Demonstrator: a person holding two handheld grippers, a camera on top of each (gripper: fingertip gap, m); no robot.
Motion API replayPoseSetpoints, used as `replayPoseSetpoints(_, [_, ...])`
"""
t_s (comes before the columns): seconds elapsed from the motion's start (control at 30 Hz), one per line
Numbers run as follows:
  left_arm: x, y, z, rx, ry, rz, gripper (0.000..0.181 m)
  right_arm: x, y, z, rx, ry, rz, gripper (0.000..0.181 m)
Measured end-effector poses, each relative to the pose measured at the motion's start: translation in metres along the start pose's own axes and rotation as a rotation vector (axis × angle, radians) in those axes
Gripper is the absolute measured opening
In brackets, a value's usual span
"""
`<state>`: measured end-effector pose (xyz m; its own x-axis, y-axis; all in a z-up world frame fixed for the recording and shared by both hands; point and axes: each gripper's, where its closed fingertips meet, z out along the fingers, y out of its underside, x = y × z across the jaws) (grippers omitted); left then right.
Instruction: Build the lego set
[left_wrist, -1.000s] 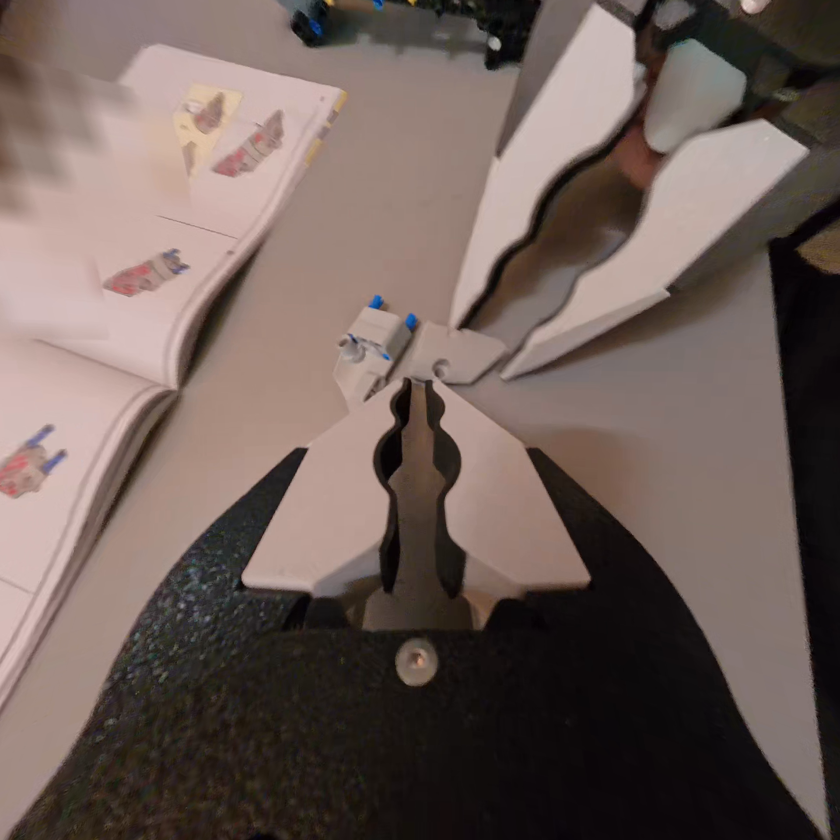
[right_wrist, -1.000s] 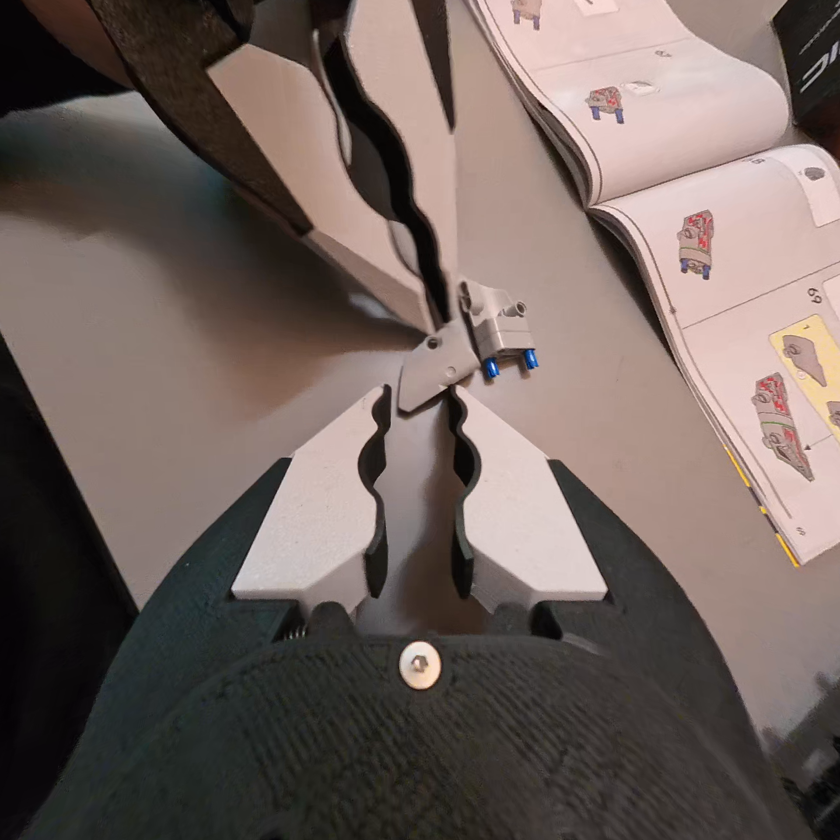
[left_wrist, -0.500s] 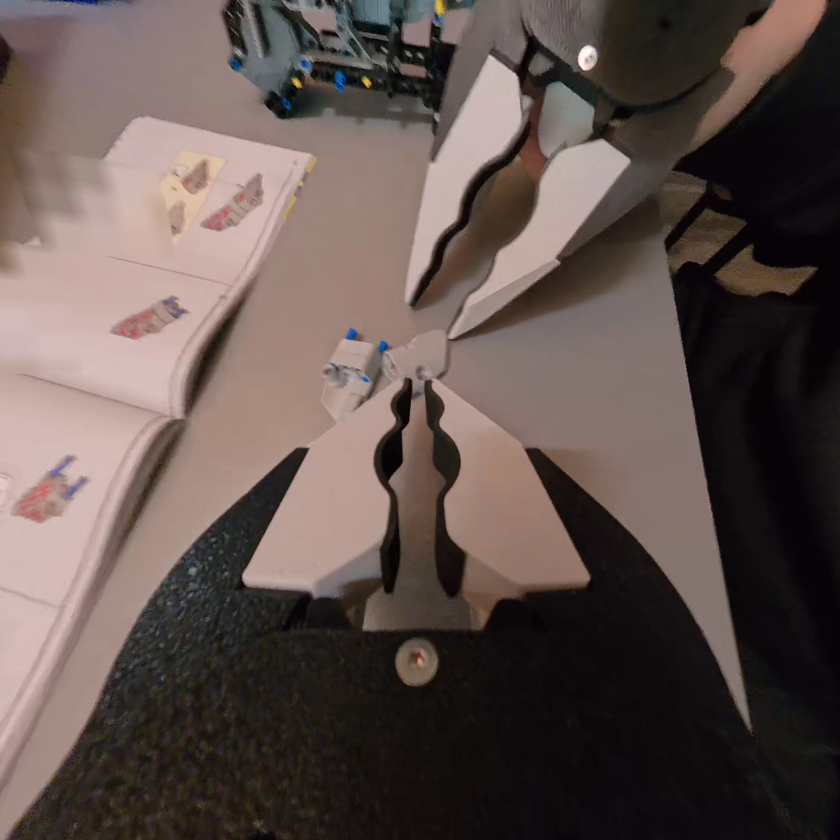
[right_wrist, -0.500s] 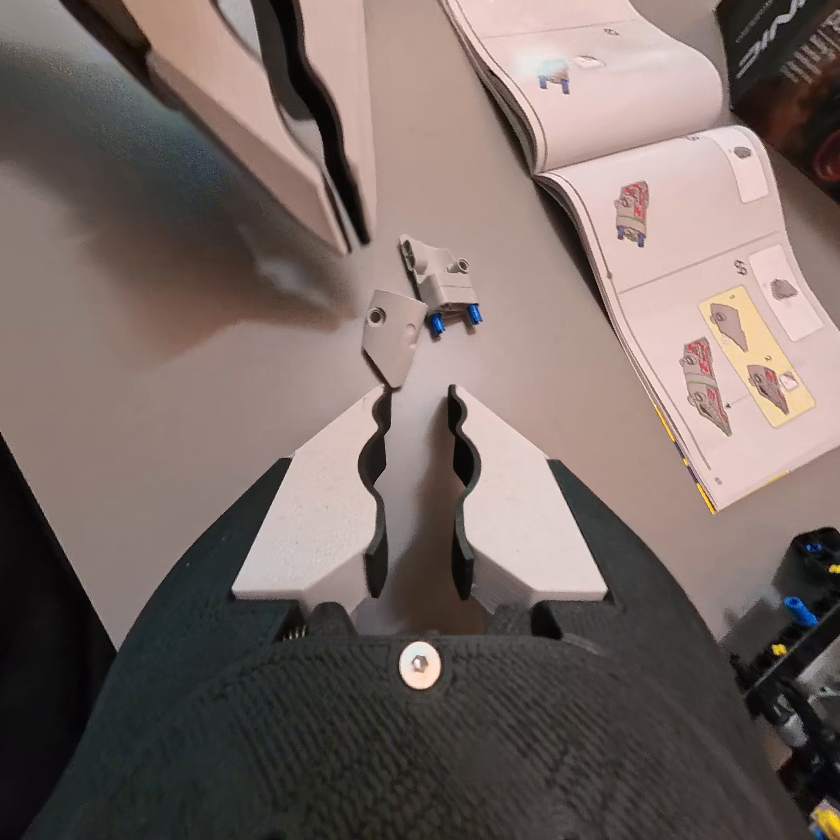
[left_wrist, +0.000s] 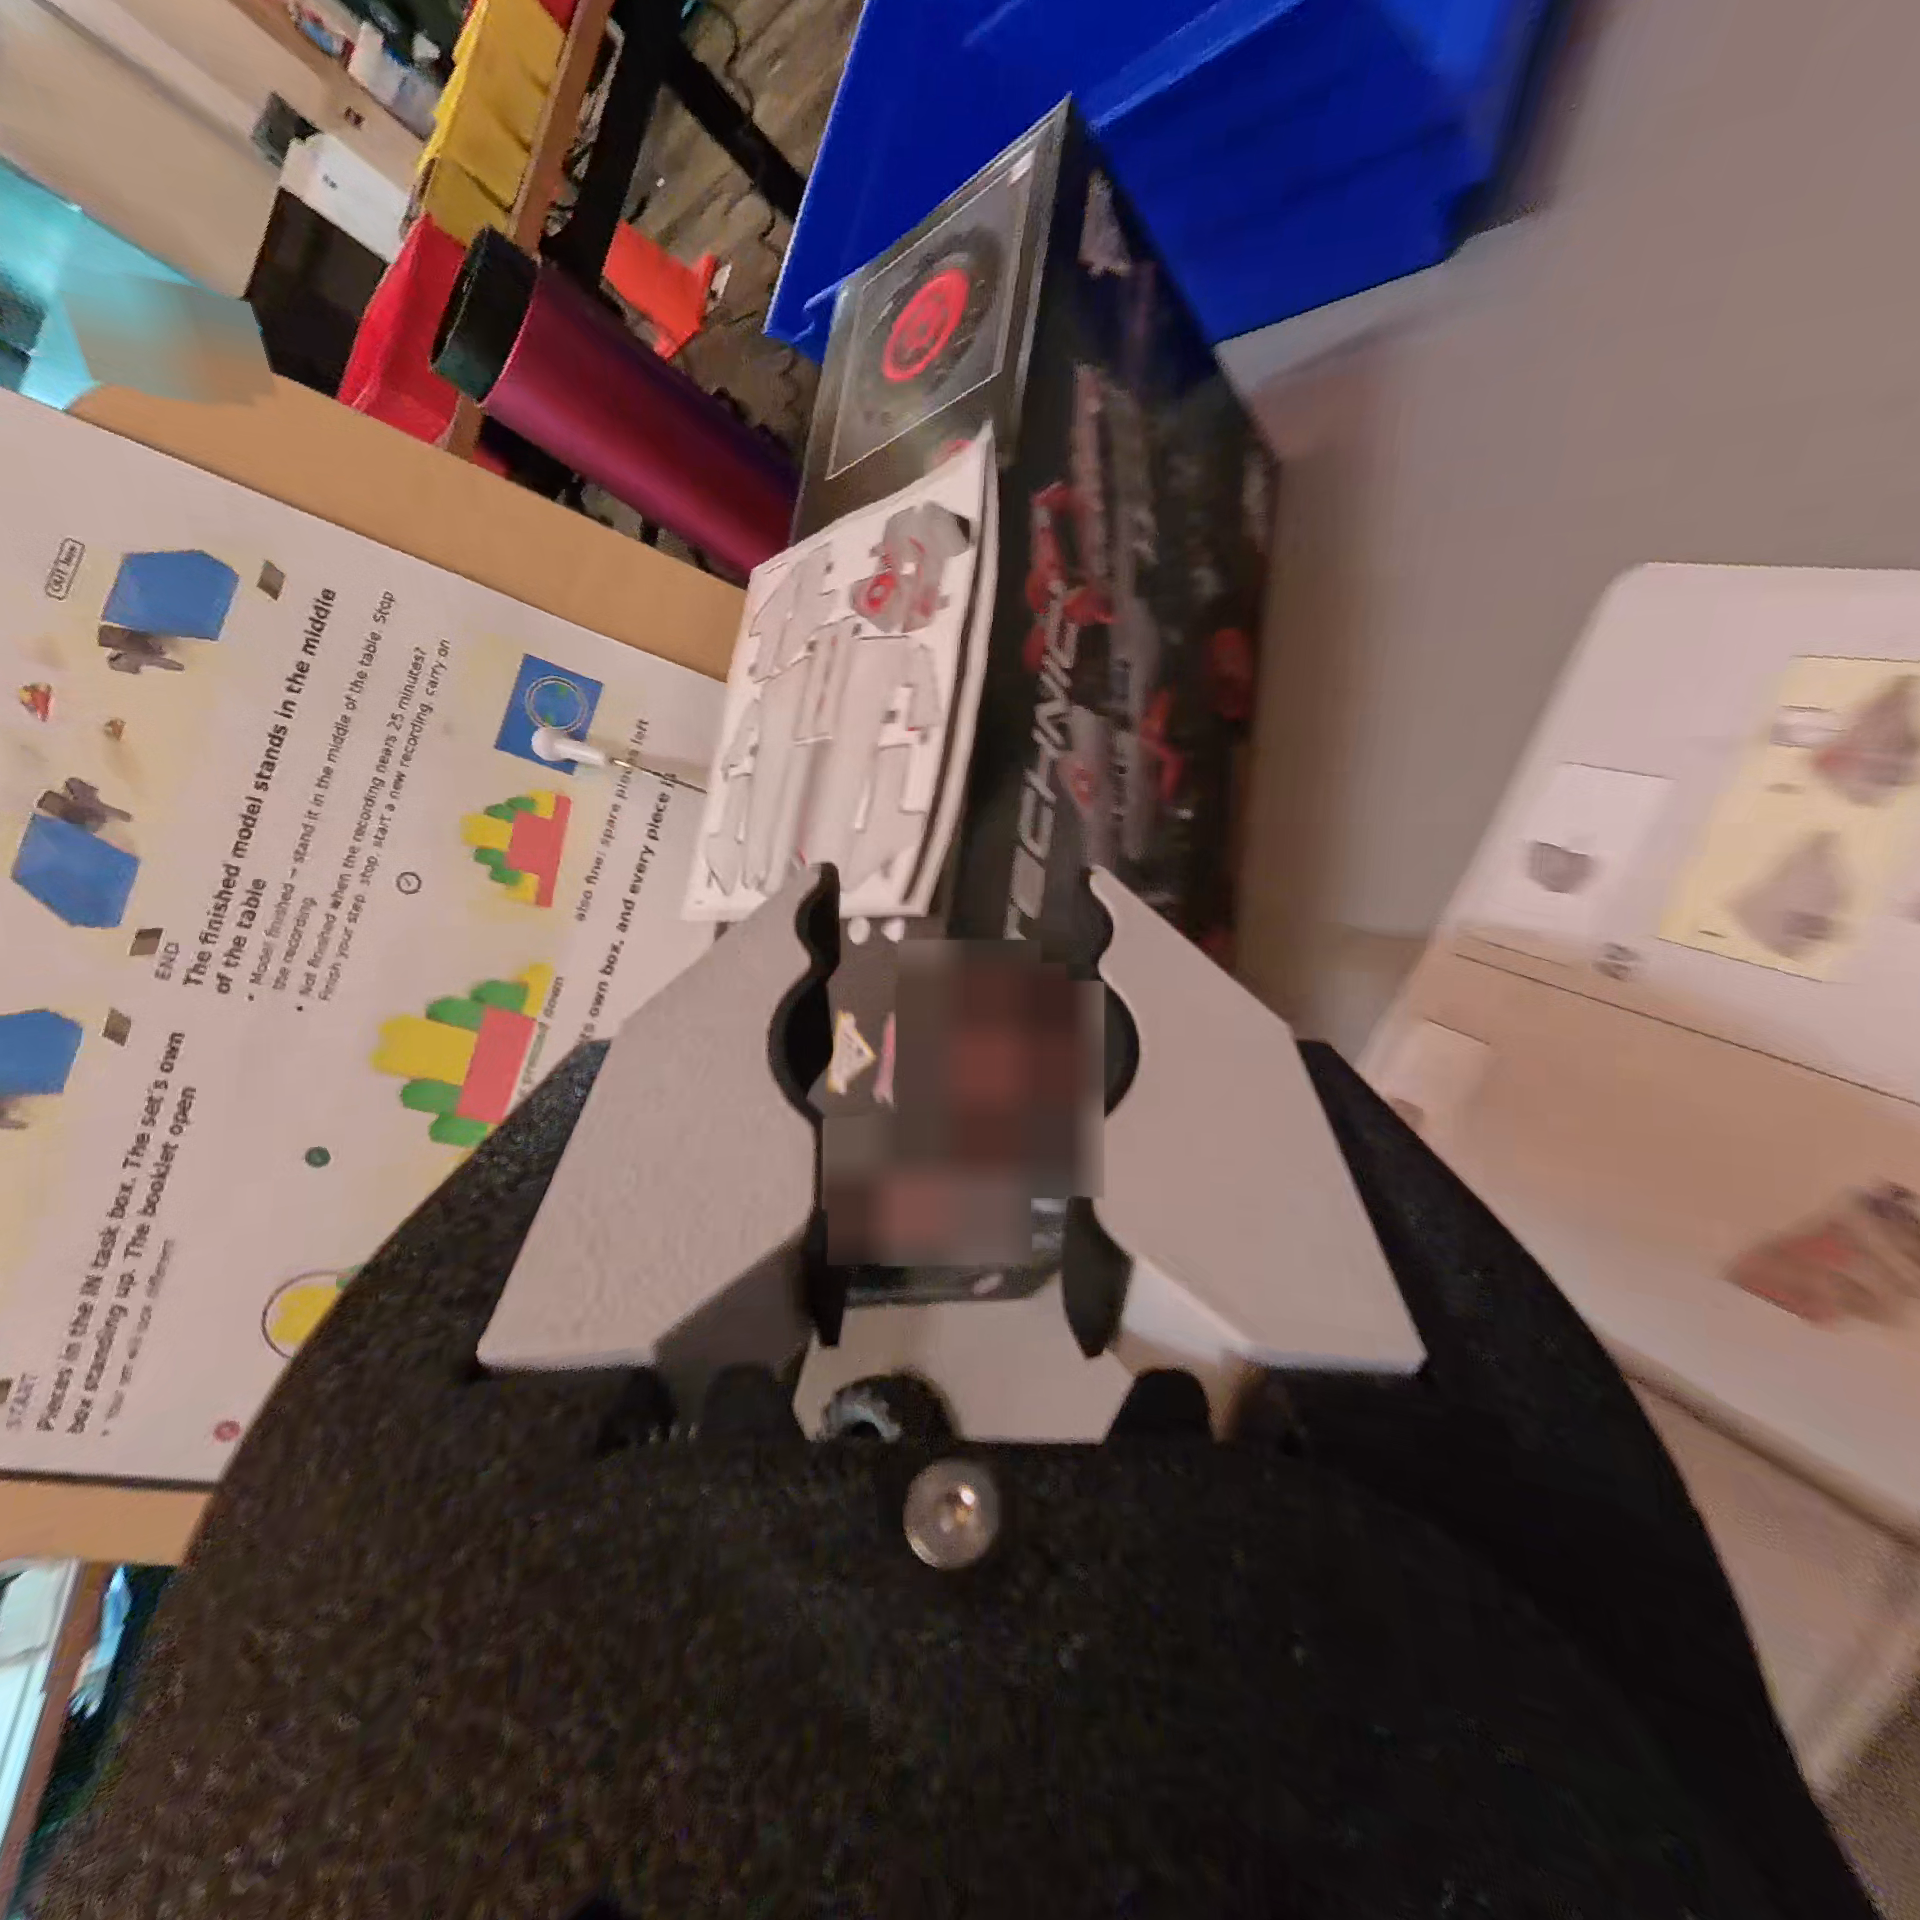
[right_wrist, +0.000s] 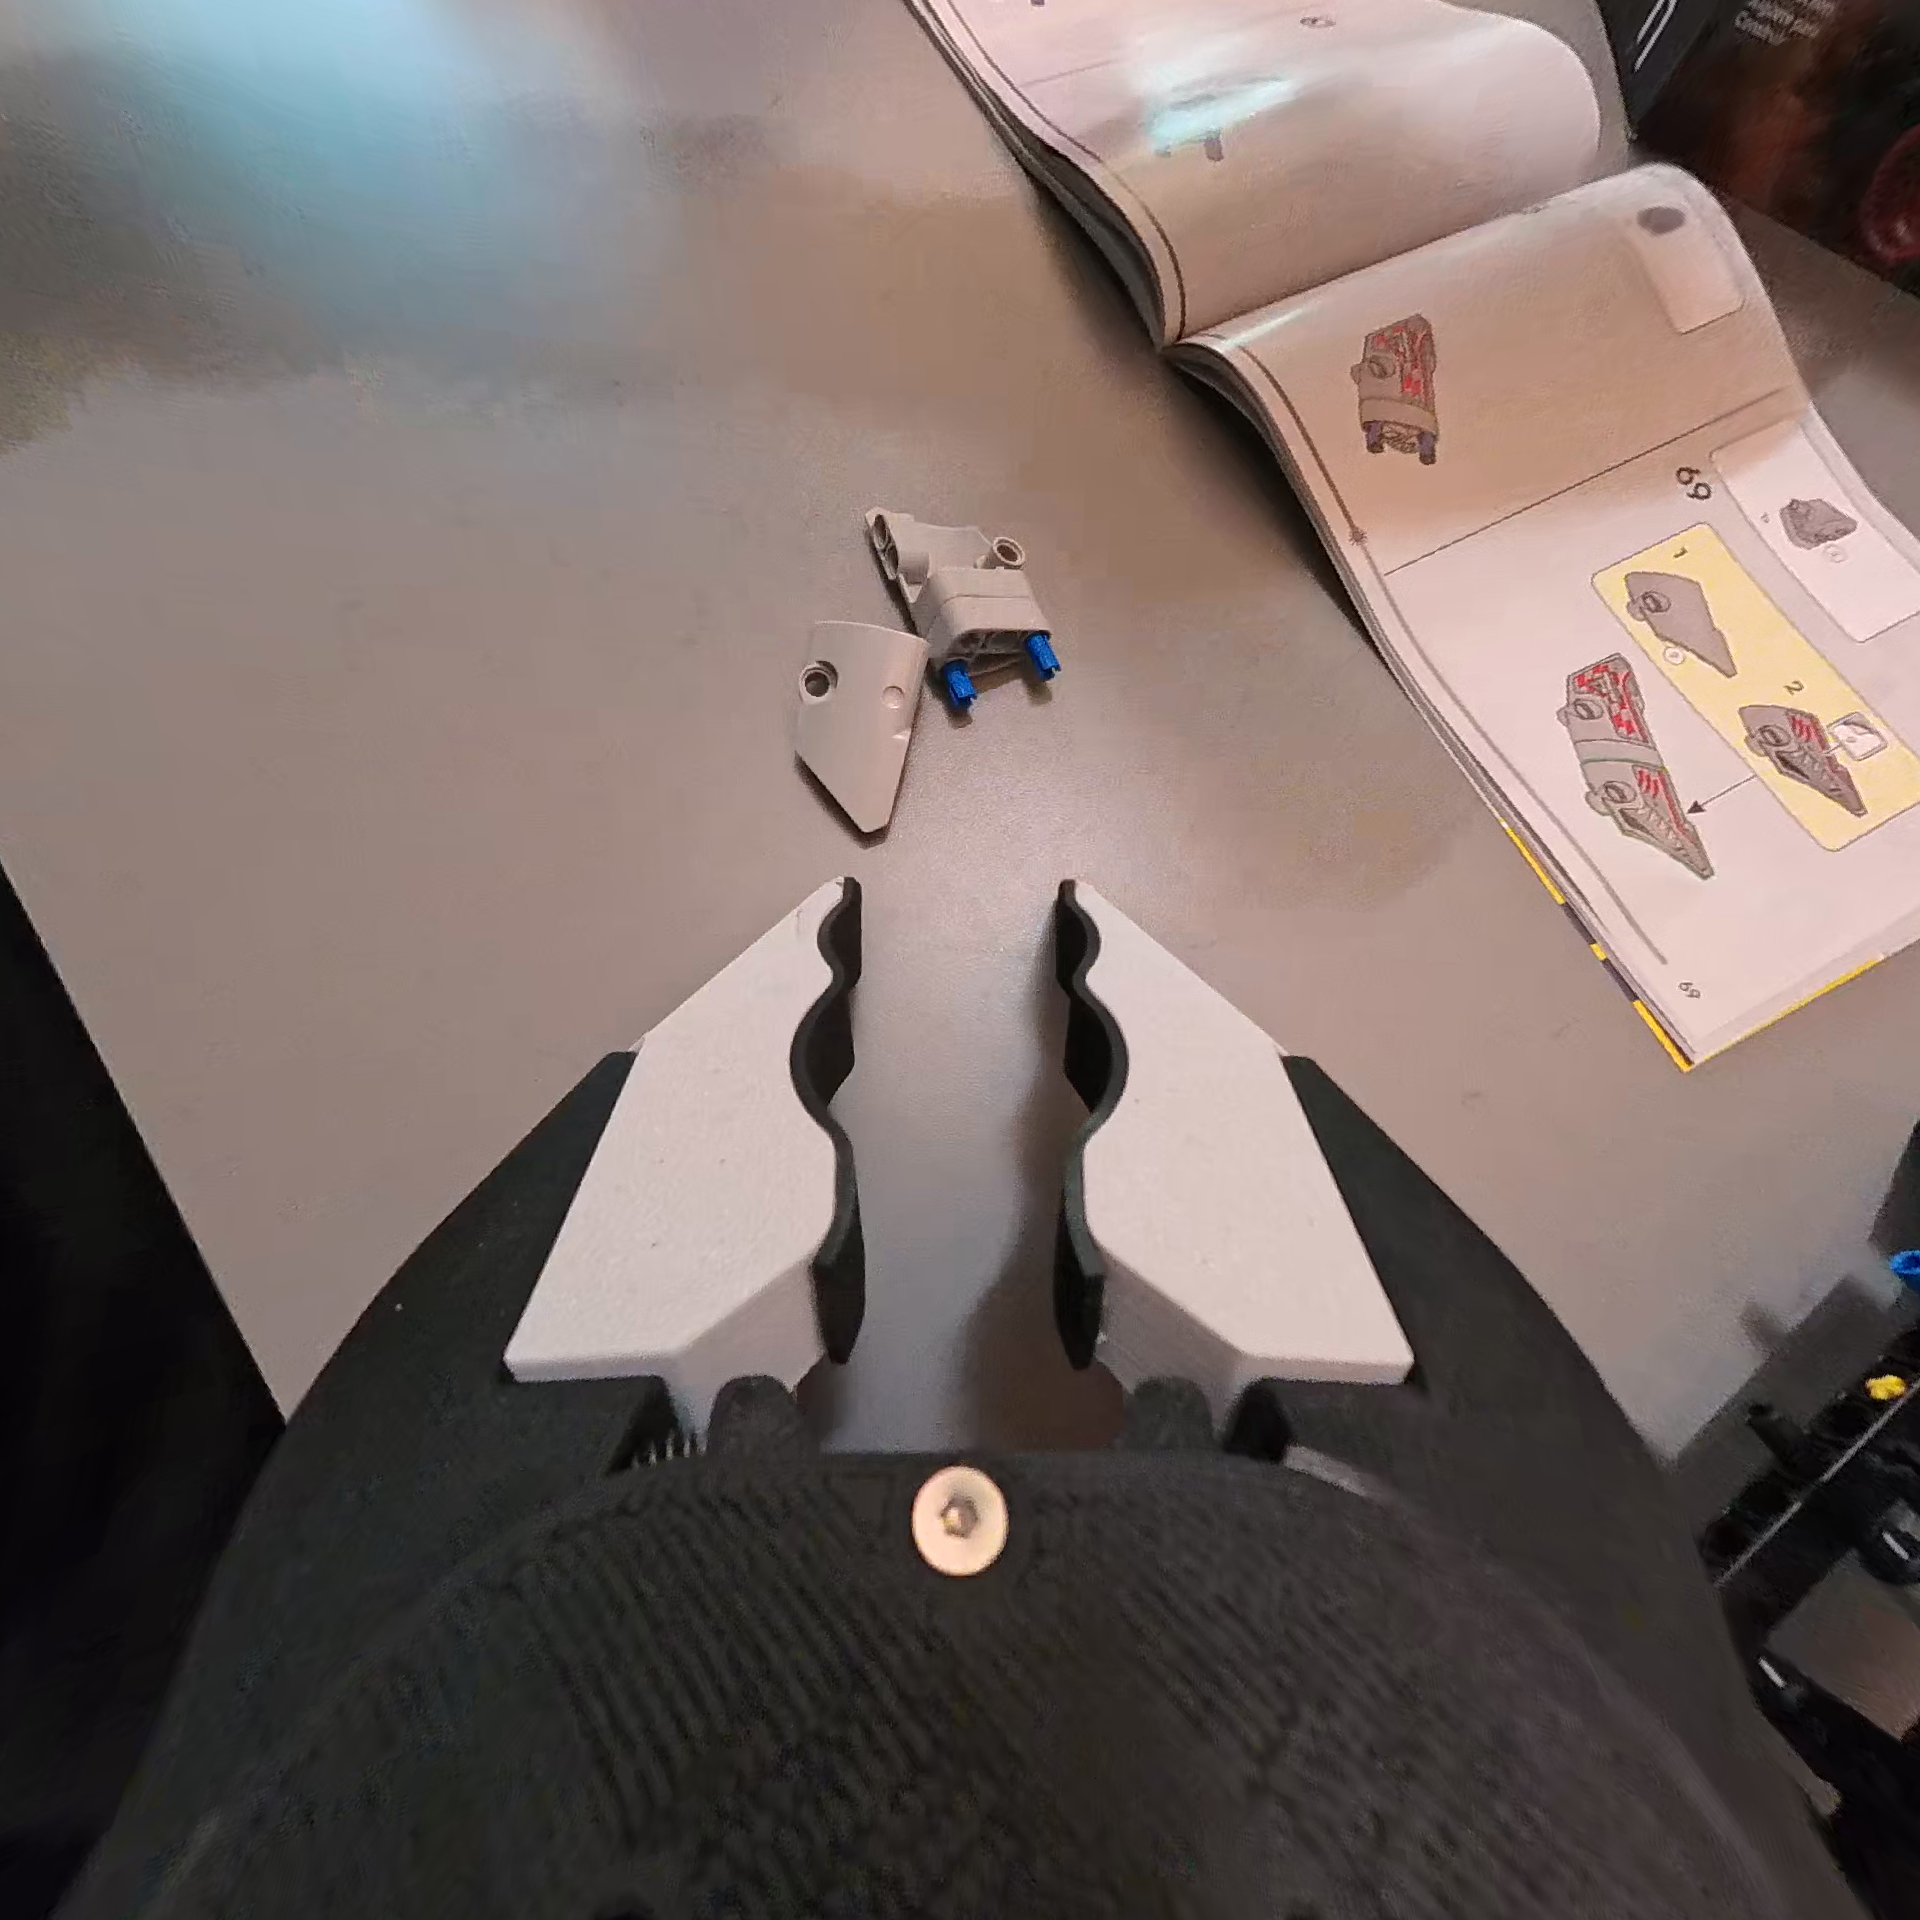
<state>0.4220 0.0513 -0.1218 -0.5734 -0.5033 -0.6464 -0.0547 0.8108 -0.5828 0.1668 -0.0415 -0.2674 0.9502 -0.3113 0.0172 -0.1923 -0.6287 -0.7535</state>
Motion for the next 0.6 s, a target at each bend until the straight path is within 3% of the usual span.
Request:
replayPoseSetpoints(0.13, [-0.011,0.005,0.030,-0.039,-0.034,-0.057,0.031,0.002,0.000,0.000,-0.001,-0.004,0.025,0.034])
replayPoseSetpoints(0.2, [-0.002,0.001,0.030,-0.011,0.000,-0.088,0.010,0.002,0.000,0.000,0.000,-0.009,0.030,0.033])
replayPoseSetpoints(0.3, [0.001,-0.002,0.021,0.017,-0.056,0.011,0.000,0.001,0.000,0.000,0.001,-0.019,0.029,0.035])
replayPoseSetpoints(0.5, [0.016,-0.018,-0.036,0.159,-0.306,0.415,0.000,0.007,-0.005,-0.006,0.050,-0.014,0.100,0.043])
replayPoseSetpoints(0.6, [0.053,-0.017,-0.084,0.261,-0.381,0.595,0.000,0.011,-0.044,-0.030,0.327,-0.095,0.346,0.051])
